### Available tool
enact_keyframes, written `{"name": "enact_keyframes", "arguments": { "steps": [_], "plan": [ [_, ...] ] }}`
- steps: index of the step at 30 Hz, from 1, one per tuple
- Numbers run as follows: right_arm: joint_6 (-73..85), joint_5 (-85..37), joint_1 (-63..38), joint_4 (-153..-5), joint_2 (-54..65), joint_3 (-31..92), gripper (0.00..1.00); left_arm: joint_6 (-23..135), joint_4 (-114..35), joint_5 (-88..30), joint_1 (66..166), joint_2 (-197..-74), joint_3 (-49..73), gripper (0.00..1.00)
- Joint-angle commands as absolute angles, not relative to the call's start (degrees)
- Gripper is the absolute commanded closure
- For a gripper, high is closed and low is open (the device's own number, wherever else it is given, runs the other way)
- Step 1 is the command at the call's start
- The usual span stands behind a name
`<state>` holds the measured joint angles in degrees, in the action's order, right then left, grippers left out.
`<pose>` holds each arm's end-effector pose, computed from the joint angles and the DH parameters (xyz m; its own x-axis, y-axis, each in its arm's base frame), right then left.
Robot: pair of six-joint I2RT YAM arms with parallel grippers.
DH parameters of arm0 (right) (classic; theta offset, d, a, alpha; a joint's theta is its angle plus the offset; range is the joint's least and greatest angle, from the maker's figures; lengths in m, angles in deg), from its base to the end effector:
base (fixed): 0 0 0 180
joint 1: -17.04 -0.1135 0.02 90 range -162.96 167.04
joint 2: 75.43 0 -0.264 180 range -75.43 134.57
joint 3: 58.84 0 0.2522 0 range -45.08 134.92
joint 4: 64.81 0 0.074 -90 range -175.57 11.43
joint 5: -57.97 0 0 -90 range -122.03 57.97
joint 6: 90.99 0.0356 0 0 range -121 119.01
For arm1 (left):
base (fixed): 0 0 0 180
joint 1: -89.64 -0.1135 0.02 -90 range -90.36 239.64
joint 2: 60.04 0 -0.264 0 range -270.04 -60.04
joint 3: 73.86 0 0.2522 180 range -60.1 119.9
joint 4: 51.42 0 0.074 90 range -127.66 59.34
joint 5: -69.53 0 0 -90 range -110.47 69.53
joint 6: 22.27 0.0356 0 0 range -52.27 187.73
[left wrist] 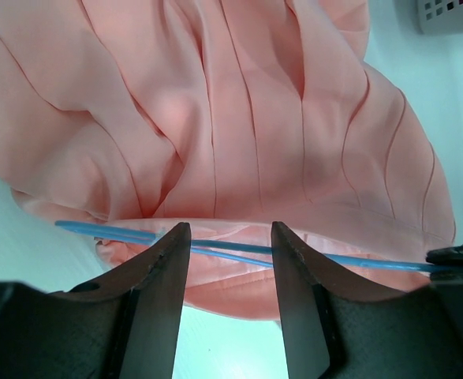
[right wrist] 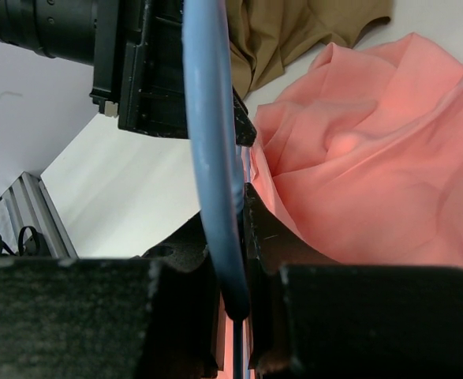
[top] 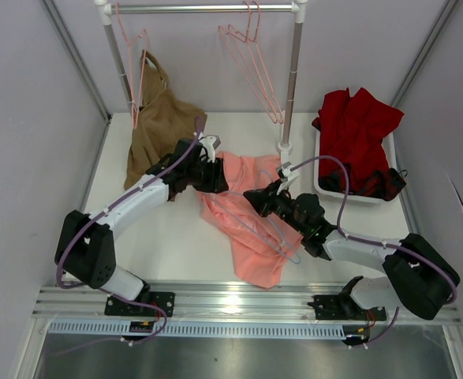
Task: Place the skirt on the hanger
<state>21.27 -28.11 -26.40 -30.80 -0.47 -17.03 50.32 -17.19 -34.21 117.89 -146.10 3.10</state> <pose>0.1959 0.1889 0.2322 -0.2686 0.2662 -0.9258 -0.6849 0.6230 0.3778 0.2866 -0.1636 0.2625 -0.7599 0.0784 -0.6453 0.4031 0.8356 -0.3732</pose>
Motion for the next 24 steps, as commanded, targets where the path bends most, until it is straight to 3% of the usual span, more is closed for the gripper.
{"name": "enact_keyframes", "arguments": {
  "steps": [1,14,24],
  "plan": [
    [20.5,-29.3,-26.7,-25.2,0.7,-13.3,1.00,51.7,-15.7,-34.5,117.7,-142.1,7.2,0.49],
    [20.6,-27.9,-26.8,-22.3,8.6,-9.6,1.00,54.8,-7.2,-25.2,115.4,-135.8,11.6,0.45],
    [21.2,-27.0,-27.0,-22.0,11.2,-8.3,1.00,55.9,-5.9,-25.3,114.0,-133.7,8.6,0.44]
  ]
}}
